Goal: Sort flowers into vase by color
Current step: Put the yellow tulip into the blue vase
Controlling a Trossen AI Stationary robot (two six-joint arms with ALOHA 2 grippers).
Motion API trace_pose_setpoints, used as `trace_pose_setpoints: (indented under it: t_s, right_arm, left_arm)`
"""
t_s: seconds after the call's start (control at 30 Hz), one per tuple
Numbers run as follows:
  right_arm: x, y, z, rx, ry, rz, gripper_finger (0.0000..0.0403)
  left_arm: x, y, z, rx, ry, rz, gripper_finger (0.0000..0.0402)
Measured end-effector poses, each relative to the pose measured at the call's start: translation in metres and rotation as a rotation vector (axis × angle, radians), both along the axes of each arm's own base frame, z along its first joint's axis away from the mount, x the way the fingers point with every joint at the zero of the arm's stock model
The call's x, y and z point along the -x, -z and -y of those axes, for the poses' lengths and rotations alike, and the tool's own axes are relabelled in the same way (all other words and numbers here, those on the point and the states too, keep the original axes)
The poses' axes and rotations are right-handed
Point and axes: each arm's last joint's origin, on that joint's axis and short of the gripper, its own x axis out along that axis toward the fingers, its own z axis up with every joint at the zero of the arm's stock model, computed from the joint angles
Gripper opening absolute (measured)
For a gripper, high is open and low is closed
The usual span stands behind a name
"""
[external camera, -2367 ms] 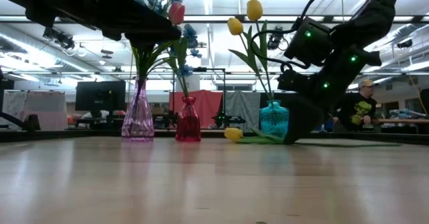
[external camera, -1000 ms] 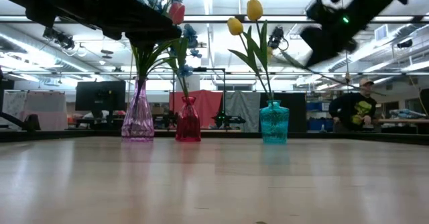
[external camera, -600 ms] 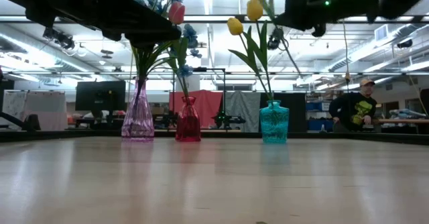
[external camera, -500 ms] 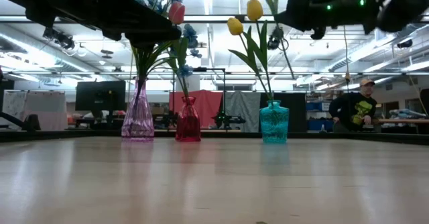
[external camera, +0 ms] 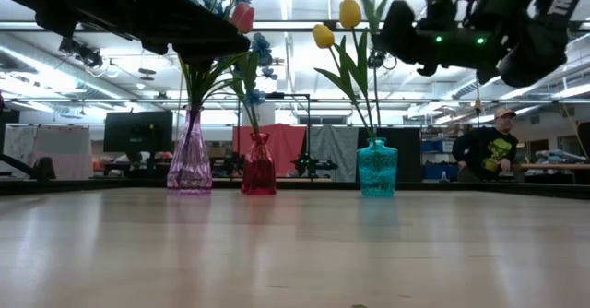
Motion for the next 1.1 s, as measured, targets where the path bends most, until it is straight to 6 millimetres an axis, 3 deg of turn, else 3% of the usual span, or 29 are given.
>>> trace_pose_setpoints:
  t_s: [0.43, 1.1]
  right_arm:
    - [-0.025, 0.018, 0.011, 0.007, 0.057, -0.124, 0.0004]
    - [0.010, 0.054, -0.012, -0.030, -0.004, -0.278, 0.0011]
  left_arm:
    - [0.000, 0.001, 0.000, -0.004, 0.000, -0.012, 0.0163]
    - [0.000, 0.000, 0.000, 0.023, -0.006, -0.008, 0.0163]
